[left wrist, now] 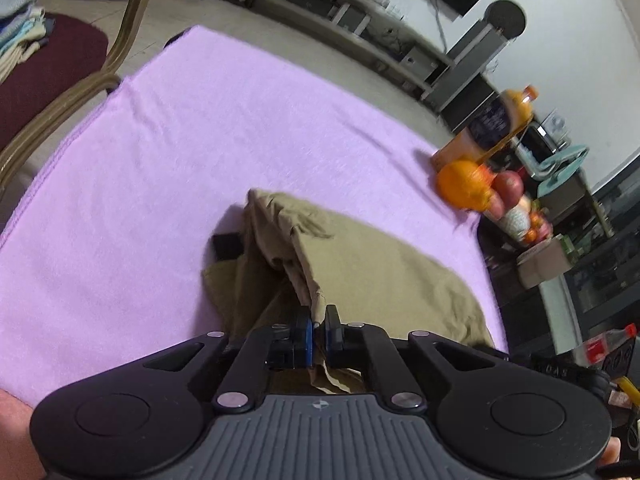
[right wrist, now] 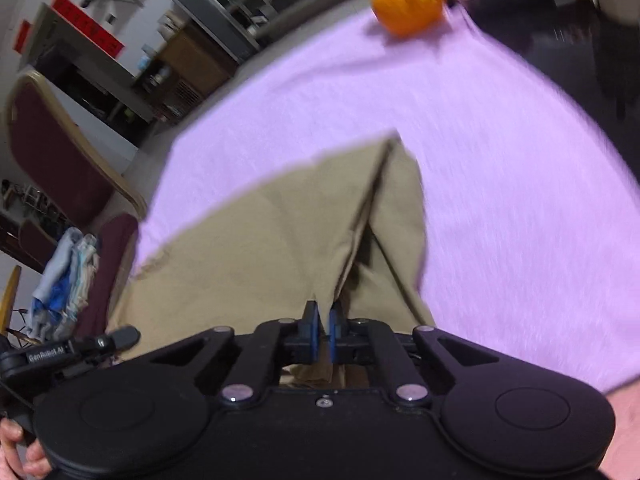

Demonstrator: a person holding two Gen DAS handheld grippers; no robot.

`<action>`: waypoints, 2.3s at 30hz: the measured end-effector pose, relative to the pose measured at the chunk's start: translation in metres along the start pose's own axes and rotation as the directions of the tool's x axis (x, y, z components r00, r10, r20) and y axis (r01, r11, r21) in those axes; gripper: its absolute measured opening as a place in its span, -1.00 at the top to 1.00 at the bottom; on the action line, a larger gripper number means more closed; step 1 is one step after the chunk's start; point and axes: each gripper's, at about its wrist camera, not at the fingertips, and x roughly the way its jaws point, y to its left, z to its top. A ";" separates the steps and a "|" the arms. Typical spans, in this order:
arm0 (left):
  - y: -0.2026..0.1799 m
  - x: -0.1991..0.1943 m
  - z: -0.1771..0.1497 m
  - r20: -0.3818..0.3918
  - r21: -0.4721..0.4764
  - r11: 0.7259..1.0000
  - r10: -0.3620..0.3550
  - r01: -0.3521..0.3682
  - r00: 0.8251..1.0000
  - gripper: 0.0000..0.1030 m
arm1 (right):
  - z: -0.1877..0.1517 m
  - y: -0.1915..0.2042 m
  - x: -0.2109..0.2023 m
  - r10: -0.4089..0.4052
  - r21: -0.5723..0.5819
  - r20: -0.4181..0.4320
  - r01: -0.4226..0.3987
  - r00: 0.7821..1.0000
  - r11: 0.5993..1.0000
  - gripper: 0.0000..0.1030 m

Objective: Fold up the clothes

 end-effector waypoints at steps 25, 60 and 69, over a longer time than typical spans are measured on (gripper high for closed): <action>0.012 0.034 -0.053 -0.061 0.104 0.983 0.155 -0.148 0.986 0.62 | -0.049 0.026 0.048 -0.195 -0.393 -0.045 0.162 0.980 0.905 0.62; -0.026 0.093 -0.046 0.011 0.404 0.858 0.342 -0.317 0.940 0.34 | -0.018 0.025 0.010 -0.080 -0.206 0.062 0.091 0.995 0.974 0.61; -0.027 0.091 -0.049 0.017 0.415 0.854 0.338 -0.314 0.941 0.34 | 0.024 0.024 0.103 0.102 -0.076 0.046 -0.098 0.994 0.992 0.62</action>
